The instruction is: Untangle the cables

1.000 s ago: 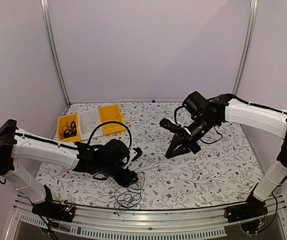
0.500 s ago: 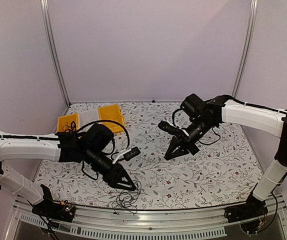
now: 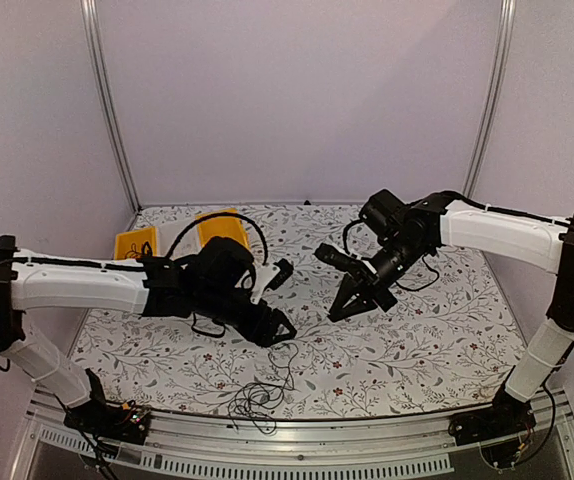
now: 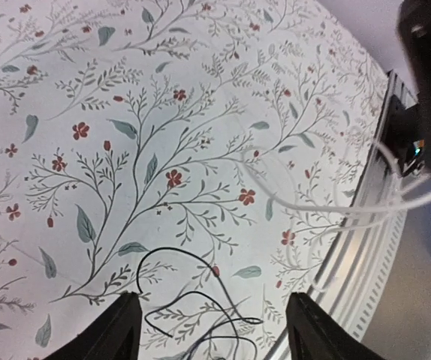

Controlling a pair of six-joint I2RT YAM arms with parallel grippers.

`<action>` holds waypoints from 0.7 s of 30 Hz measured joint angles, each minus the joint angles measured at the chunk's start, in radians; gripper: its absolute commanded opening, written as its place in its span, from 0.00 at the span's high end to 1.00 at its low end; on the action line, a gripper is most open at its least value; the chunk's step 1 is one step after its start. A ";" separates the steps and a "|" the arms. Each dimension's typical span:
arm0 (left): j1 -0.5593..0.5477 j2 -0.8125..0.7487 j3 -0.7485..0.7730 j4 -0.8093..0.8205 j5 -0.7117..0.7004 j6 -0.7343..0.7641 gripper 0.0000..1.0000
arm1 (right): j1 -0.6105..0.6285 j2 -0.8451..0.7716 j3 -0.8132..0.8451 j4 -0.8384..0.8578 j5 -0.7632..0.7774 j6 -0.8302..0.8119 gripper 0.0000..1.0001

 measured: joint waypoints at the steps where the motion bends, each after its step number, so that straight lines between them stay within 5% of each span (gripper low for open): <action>1: 0.006 0.060 0.012 0.006 0.040 -0.001 0.35 | 0.000 0.000 0.000 0.000 0.000 -0.001 1.00; 4: 0.002 0.246 0.014 0.018 0.108 -0.018 0.33 | 0.000 0.000 -0.005 0.004 -0.001 -0.001 1.00; 7: -0.033 0.265 0.010 -0.021 0.084 -0.027 0.33 | 0.000 0.000 -0.015 0.001 -0.001 -0.002 1.00; 13: -0.048 0.079 0.002 0.024 -0.061 0.006 0.35 | 0.000 0.001 -0.014 -0.001 -0.002 -0.016 1.00; 21: -0.055 -0.264 -0.210 0.354 -0.115 0.172 0.38 | 0.000 0.001 -0.014 -0.005 -0.004 -0.021 1.00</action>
